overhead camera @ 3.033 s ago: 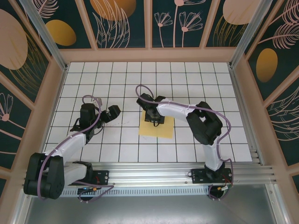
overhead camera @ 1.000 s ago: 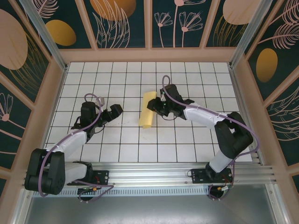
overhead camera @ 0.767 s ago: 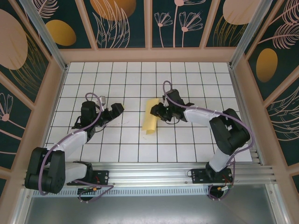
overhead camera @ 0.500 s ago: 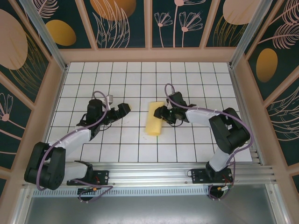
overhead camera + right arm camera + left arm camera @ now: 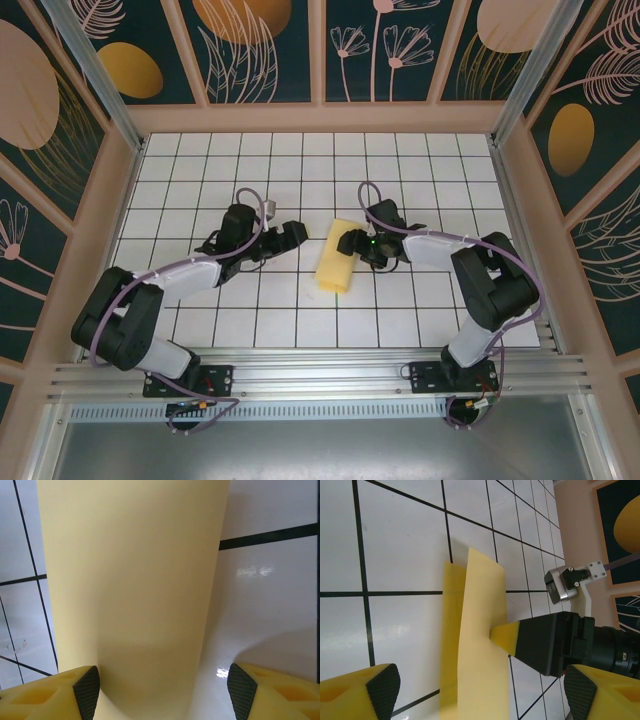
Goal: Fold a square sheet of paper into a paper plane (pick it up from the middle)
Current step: Fold the square sheet of paper in half at the center of the table.
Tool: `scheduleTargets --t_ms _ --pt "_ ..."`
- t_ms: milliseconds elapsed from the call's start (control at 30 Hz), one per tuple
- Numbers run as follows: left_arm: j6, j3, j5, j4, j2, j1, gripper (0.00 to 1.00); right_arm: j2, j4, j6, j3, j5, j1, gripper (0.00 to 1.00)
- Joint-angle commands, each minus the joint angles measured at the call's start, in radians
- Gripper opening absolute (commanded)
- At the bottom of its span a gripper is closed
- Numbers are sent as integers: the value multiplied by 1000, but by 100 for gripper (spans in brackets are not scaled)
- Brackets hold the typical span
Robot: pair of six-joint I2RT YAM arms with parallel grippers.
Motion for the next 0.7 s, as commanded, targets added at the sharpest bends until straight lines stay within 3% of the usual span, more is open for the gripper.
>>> scheduleTargets --t_ms 0,200,300,433,667 --pt "-11 37 -25 -5 23 -16 86 -25 -101 -57 -1 22 -4 74" --pt "-22 46 -54 2 28 -22 84 -3 -183 -98 40 53 0 76" --pt "-26 42 -80 -1 19 -24 83 3 -223 -102 71 91 14 70" --pt "-27 43 -88 -1 24 -23 84 43 -301 -106 135 187 73 70" --pt "-27 47 -79 1 42 -23 84 106 -349 9 198 296 96 71"
